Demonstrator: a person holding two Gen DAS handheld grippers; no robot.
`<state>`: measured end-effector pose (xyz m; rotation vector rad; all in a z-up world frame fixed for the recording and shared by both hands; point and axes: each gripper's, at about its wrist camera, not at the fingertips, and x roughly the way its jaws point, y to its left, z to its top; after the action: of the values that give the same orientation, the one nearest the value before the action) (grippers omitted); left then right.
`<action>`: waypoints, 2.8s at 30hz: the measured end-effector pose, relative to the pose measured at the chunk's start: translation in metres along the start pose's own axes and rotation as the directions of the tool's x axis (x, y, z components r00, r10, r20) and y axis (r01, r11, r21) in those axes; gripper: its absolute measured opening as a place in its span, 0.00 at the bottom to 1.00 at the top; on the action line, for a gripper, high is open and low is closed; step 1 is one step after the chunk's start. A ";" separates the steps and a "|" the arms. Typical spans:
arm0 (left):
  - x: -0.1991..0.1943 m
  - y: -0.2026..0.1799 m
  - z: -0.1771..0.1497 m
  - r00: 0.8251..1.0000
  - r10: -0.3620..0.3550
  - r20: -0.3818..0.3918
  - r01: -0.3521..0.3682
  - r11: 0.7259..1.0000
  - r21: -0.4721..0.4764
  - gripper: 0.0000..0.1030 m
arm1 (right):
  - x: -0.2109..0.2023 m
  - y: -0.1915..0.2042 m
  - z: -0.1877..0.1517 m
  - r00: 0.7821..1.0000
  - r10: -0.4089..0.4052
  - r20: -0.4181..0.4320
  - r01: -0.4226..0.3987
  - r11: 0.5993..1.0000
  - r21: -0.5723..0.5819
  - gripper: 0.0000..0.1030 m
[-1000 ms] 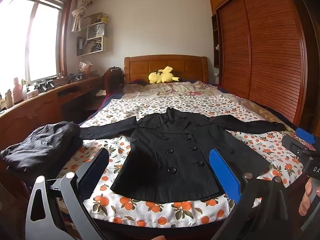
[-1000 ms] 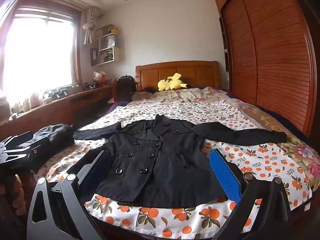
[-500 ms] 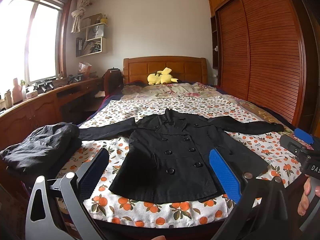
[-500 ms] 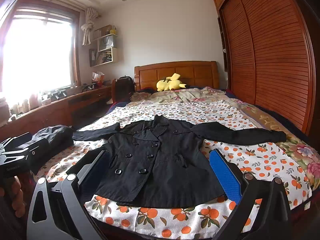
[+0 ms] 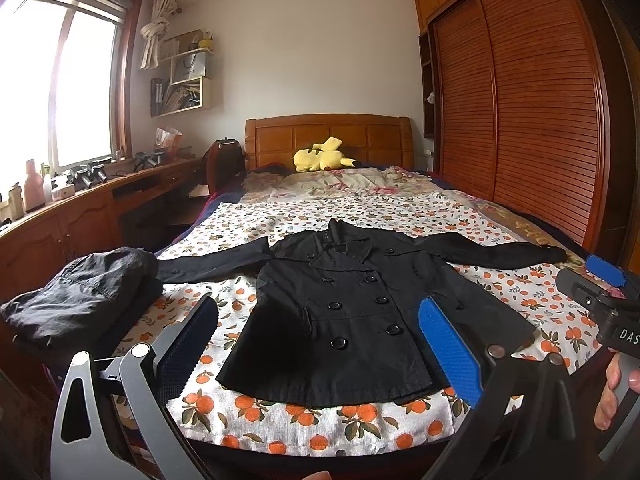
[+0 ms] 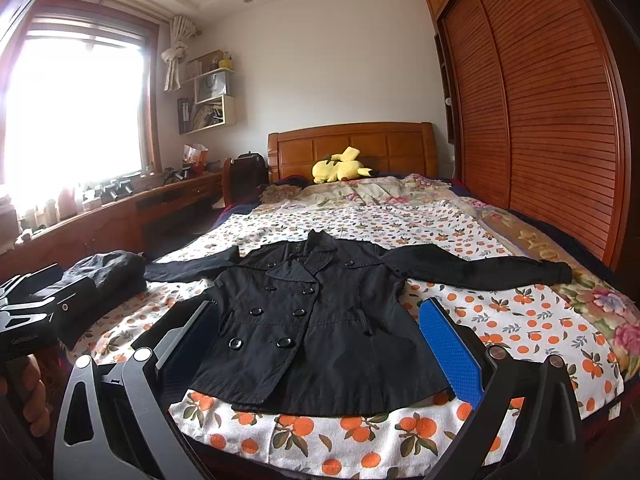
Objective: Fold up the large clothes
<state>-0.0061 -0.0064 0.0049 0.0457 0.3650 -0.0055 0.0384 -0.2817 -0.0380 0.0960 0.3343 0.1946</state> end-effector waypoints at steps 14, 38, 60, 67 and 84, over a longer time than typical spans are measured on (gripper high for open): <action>0.000 -0.001 0.000 1.000 -0.002 0.001 0.002 1.000 0.002 0.98 | -0.001 -0.001 0.001 1.000 -0.003 0.001 0.003 1.000 -0.002 0.94; 0.000 -0.006 -0.001 1.000 -0.006 -0.003 0.006 1.000 0.004 0.98 | -0.002 -0.004 0.000 1.000 -0.007 0.008 0.007 1.000 0.001 0.94; 0.045 0.012 -0.020 0.996 0.021 -0.084 -0.022 1.000 -0.005 0.98 | 0.028 0.006 -0.013 0.999 0.027 -0.036 -0.028 0.999 -0.028 0.94; 0.076 0.029 -0.028 0.992 0.046 -0.121 -0.047 0.999 -0.004 0.98 | 0.058 0.017 -0.013 0.996 0.079 -0.049 -0.081 0.996 -0.046 0.94; 0.182 0.092 -0.034 0.975 0.063 -0.212 -0.063 0.998 0.007 0.98 | 0.179 0.053 -0.013 0.977 0.176 -0.121 -0.190 0.974 -0.120 0.94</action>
<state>0.1532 0.0871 -0.0880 0.0581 0.5775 0.0626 0.1908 -0.1923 -0.1008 -0.0140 0.4213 0.4055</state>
